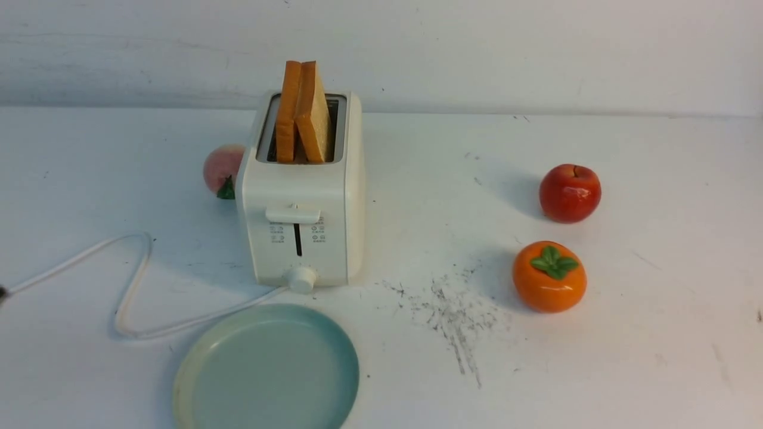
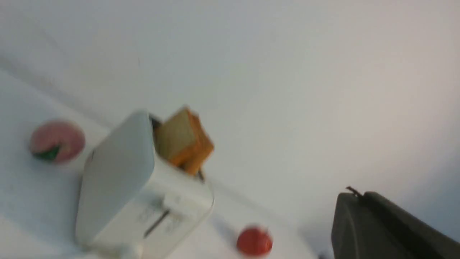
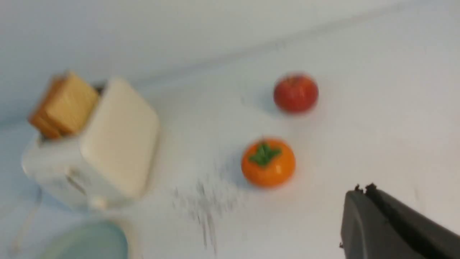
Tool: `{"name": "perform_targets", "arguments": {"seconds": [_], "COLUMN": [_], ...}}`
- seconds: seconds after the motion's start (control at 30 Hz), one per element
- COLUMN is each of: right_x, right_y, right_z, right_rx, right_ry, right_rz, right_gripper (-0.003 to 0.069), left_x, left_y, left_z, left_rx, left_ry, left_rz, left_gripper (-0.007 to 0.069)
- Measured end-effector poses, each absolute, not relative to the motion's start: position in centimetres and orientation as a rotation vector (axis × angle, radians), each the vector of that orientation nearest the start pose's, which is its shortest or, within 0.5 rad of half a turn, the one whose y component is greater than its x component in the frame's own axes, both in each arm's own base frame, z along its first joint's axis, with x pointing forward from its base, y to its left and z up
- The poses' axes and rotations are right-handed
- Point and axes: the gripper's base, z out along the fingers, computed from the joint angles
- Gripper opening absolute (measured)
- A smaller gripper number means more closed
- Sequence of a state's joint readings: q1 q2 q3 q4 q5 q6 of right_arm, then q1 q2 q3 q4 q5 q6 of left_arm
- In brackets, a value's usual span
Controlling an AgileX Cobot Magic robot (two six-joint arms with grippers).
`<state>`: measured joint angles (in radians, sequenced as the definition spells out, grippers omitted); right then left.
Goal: Take toasted bread from bread machine on white table place on plate.
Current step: 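Reach for a toast slice standing in the toaster with the left gripper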
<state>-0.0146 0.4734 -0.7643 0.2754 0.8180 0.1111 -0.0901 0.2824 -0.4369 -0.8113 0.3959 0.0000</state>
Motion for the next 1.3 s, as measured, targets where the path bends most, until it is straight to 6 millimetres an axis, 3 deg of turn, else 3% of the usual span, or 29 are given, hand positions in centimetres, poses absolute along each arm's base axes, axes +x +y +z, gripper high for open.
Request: {"name": "perform_targets", "arguments": {"seconds": [0.03, 0.07, 0.1, 0.13, 0.2, 0.23, 0.3, 0.37, 0.53, 0.57, 0.63, 0.8, 0.93, 1.2, 1.3], "right_x": [7.4, 8.9, 8.8, 9.9, 10.3, 10.8, 11.2, 11.3, 11.3, 11.3, 11.3, 11.3, 11.3, 11.3, 11.3], "right_y": [1.8, 2.2, 2.2, 2.6, 2.8, 3.0, 3.3, 3.5, 3.9, 3.9, 3.9, 3.9, 3.9, 3.9, 3.9], "right_z": [36.2, 35.3, 35.3, 34.5, 34.2, 34.0, 33.9, 33.9, 34.1, 34.1, 34.2, 34.2, 34.2, 34.2, 34.2], "right_rx": [0.173, 0.133, 0.126, 0.09, 0.065, 0.031, -0.015, -0.03, -0.066, -0.067, -0.069, -0.069, -0.069, -0.07, -0.07], "right_ry": [2.023, 2.174, 2.18, 2.281, 2.316, 2.346, 2.351, 2.348, 2.324, 2.323, 2.32, 2.32, 2.32, 2.32, 2.32], "right_rz": [0.381, 0.406, 0.404, 0.445, 0.464, 0.493, 0.524, 0.54, 0.594, 0.596, 0.597, 0.597, 0.597, 0.596, 0.596], "right_gripper": [-0.0019, -0.0019, -0.0019, -0.0019, -0.0019, -0.0019, -0.0019, -0.0019, -0.0017, -0.0017, -0.0015, -0.0012, -0.0008, -0.0005, -0.0005], "left_x": [6.6, 8.2, 8.6, 10.8, 11.9, 13.8, 16.4, 17.5, 22.7, 22.9, 25.3, 28.7, 32.2, 35.6, 36.3], "left_y": [-3.4, -4.2, -4.3, -4.6, -4.6, -4.6, -4.5, -4.5, -5.9, -6.0, -7.3, -9.7, -11.2, -11.6, -11.7], "left_z": [31.7, 31.9, 31.8, 31.9, 32.0, 32.1, 32.9, 34.0, 38.3, 38.1, 38.7, 37.0, 33.9, 30.7, 29.9], "left_rx": [-0.325, -0.244, -0.223, -0.165, -0.13, -0.101, -0.071, -0.06, 0.008, 0.01, 0.072, 0.225, 0.272, 0.219, 0.206], "left_ry": [1.7, 1.92, 1.974, 2.17, 2.266, 2.386, 2.452, 2.439, 2.264, 2.271, 2.201, 2.149, 2.123, 2.081, 2.071], "left_rz": [-0.882, -0.851, -0.828, -0.762, -0.712, -0.642, -0.576, -0.557, -0.542, -0.544, -0.537, -0.472, -0.407, -0.35, -0.336], "left_gripper": [-0.0014, -0.0014, -0.0014, -0.0014, -0.0014, -0.0014, -0.0014, -0.0014, -0.0014, -0.0014, -0.0014, -0.0004, 0.0099, 0.0356, 0.0377]}}
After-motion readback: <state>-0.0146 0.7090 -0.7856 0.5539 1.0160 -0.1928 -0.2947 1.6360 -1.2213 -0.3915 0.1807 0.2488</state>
